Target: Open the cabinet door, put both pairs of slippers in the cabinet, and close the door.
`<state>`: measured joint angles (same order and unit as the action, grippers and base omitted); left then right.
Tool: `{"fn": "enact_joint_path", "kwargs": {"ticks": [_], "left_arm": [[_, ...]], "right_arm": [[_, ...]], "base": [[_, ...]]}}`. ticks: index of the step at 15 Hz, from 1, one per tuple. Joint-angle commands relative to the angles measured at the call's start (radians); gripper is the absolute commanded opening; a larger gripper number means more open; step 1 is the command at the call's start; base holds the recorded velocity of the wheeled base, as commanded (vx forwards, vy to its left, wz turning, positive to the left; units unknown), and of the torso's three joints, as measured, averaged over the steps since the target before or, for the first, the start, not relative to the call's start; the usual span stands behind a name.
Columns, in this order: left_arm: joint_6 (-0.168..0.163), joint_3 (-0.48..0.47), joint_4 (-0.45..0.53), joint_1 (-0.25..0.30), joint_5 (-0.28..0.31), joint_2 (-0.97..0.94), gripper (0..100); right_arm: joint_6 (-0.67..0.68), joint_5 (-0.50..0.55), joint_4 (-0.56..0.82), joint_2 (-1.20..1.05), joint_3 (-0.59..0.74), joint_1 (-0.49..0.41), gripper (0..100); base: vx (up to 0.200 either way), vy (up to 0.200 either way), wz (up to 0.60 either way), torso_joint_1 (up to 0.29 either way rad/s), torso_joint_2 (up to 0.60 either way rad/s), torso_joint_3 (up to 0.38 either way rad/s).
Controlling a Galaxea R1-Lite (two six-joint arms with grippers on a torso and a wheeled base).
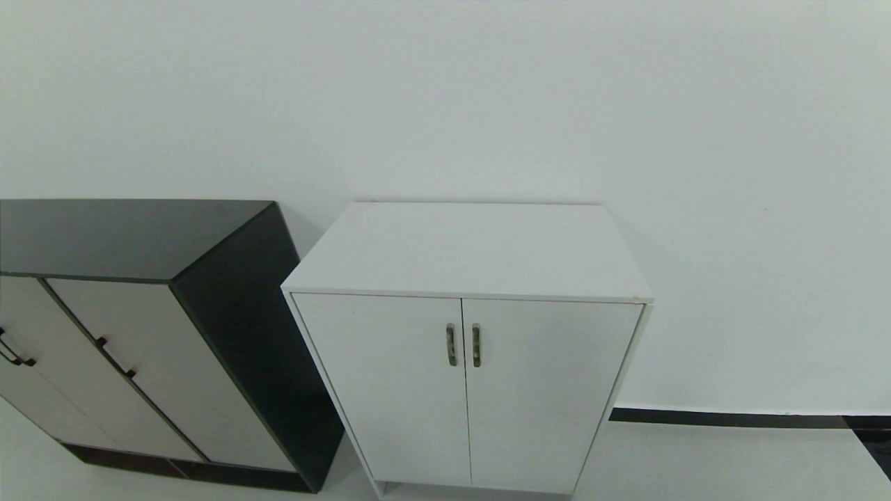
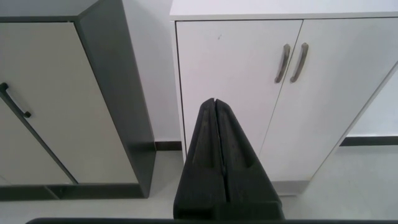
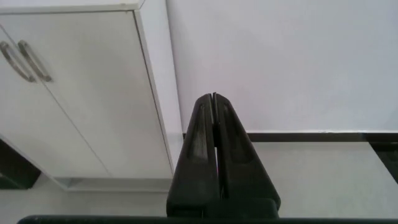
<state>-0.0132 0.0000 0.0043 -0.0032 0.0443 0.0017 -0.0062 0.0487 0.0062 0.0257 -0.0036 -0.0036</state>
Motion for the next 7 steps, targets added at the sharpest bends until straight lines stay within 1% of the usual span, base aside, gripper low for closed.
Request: {"fn": "enact_joint_path", "kwargs": {"ticks": [1, 7], "left_arm": [[-0.001, 0.0, -0.001, 0.0, 0.0, 0.0, 0], [-0.001, 0.0, -0.001, 0.0, 0.0, 0.0, 0]], "right_arm": [[-0.006, -0.006, 0.0, -0.024, 0.002, -0.001, 0], [-0.011, -0.024, 0.0, -0.024, 0.002, 0.002, 0]], "base": [[0.0, 0.0, 0.0, 0.0, 0.0, 0.0], [0.0, 0.0, 0.0, 0.0, 0.0, 0.0]]}}
